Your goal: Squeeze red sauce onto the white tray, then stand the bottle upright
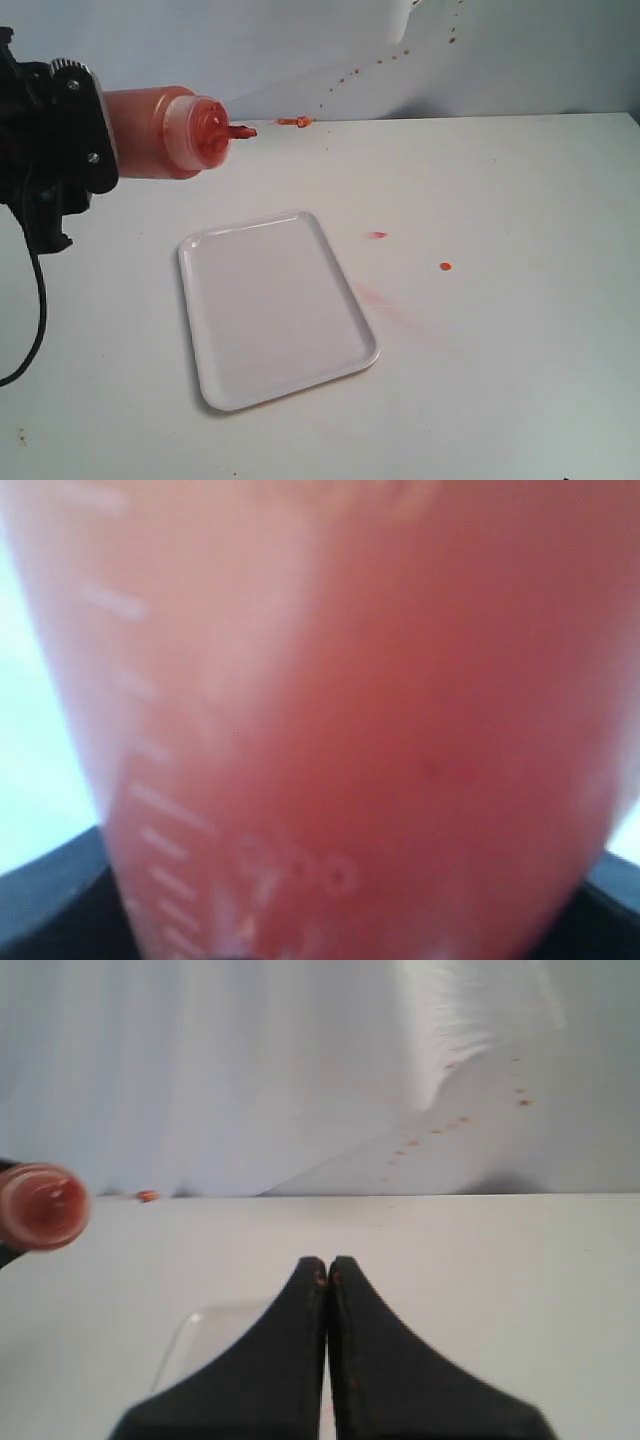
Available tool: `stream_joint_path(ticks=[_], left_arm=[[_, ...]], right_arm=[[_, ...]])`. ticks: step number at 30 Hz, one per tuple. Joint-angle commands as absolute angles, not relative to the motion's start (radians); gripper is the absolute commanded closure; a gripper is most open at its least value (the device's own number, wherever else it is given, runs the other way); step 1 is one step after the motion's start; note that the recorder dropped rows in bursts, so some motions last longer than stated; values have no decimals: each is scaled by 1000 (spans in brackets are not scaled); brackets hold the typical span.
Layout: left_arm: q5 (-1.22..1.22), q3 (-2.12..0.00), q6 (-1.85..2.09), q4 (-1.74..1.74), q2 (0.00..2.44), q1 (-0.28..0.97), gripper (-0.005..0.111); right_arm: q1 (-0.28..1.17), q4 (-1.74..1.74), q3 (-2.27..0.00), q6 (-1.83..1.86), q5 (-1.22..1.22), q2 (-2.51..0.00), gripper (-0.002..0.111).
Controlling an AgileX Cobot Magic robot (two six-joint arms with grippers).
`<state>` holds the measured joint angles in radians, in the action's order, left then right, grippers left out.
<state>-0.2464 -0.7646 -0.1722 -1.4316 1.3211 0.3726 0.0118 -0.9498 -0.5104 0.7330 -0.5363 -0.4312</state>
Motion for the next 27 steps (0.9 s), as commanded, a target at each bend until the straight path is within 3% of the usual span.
stream_joint_path(ticks=[1,10,27], left_arm=[[-331,-787,-179,-1549,1317,371,107],[-471,-797,-179,-1727,1370,371,107],[-605,-819,-100,-1744,1468,371,107]], right_arm=[[10,-1245,-680,1072,-715,-692,108],[10,-1401,-887,1299,-943,-1073,108],[10,-1503,-986,1505,-993,-1346,108]])
